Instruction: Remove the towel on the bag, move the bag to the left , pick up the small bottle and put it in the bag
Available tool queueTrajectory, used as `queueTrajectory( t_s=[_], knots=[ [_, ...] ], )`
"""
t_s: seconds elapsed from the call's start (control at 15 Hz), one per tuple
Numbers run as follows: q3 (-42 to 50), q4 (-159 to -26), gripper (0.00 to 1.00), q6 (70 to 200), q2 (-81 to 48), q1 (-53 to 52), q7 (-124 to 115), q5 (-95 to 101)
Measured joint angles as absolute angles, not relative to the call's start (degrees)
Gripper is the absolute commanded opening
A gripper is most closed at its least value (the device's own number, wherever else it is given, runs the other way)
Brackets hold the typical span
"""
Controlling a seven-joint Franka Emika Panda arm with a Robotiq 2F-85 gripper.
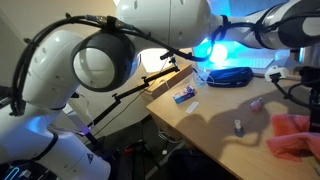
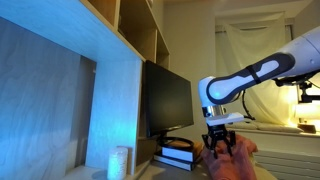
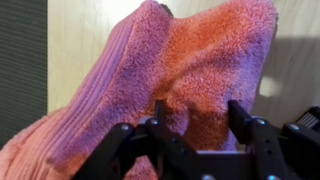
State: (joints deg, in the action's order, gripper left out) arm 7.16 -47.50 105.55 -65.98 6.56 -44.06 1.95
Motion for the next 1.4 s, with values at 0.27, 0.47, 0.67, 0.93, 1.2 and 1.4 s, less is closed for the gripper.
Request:
queueTrajectory(
  t_s=[0.27,0.47,0.67,0.93,1.2,1.4],
  knots=[
    [7.1,-47.5,0.05,105.2,-65.4,6.5,-42.5,2.0],
    [6.6,-47.5,0.00,104.2,-64.6,6.7,-40.1,1.8],
    [6.1,-47.5,0.01,103.2,-63.2,7.1,-37.5,1.4],
    [4.9,-47.5,0.02,102.8,-60.2,8.2,-33.6,0.6],
    [4.1,-47.5,0.02,102.5,-54.4,9.5,-30.7,-0.1],
    [3.7,-47.5,0.02,100.9,-49.5,9.9,-30.3,-0.3]
  ],
)
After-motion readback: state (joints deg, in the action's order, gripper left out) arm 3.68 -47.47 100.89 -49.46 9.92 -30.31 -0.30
